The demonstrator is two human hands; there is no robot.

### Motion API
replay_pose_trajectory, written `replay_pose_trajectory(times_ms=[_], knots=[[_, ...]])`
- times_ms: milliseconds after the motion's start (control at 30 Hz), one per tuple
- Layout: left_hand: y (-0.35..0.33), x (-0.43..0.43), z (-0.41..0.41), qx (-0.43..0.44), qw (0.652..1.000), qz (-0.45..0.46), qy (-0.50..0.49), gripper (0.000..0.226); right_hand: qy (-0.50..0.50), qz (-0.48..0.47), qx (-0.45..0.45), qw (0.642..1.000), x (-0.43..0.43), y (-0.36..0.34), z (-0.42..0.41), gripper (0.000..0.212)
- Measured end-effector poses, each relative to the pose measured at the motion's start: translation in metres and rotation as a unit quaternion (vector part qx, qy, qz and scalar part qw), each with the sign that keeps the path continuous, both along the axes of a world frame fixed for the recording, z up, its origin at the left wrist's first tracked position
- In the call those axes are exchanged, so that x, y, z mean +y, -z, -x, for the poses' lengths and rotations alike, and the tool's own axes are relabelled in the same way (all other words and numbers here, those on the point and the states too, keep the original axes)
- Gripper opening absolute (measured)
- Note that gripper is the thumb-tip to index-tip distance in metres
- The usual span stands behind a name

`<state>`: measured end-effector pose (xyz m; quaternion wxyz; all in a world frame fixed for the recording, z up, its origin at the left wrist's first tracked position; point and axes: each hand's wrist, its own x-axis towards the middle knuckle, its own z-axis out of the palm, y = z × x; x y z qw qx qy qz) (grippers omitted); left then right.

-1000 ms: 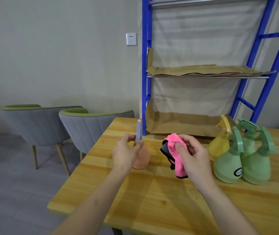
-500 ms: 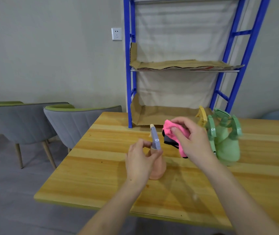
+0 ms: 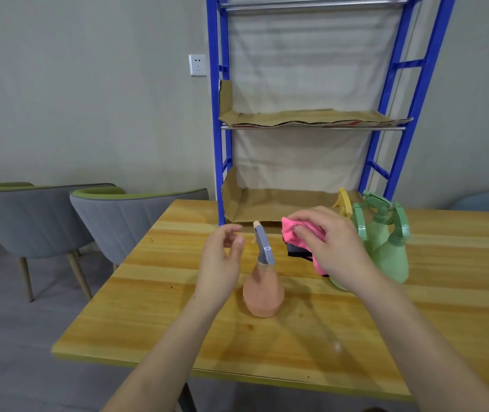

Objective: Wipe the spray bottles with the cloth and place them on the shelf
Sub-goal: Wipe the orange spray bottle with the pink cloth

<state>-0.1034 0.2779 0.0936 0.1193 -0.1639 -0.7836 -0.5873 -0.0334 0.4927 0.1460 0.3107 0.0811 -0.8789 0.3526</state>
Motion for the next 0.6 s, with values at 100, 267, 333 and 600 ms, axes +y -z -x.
replay_pose_trajectory(times_ms=[100, 267, 333, 600], knots=[[-0.013, 0.007, 0.015, 0.001, 0.999, 0.029, 0.043, 0.029, -0.009, -0.002, -0.013, 1.000, -0.006, -0.003, 0.000, 0.024], [-0.020, 0.010, 0.020, -0.024, 0.996, 0.008, 0.088, 0.025, -0.003, -0.018, -0.026, 0.999, -0.011, -0.002, 0.000, 0.019], [-0.019, 0.008, 0.019, -0.026, 0.996, -0.013, 0.090, 0.020, 0.000, -0.005, -0.032, 0.999, -0.010, -0.004, -0.001, 0.019], [-0.016, -0.005, 0.005, -0.040, 0.989, -0.094, 0.105, 0.013, 0.004, 0.079, -0.077, 0.994, -0.017, -0.023, 0.007, 0.012]])
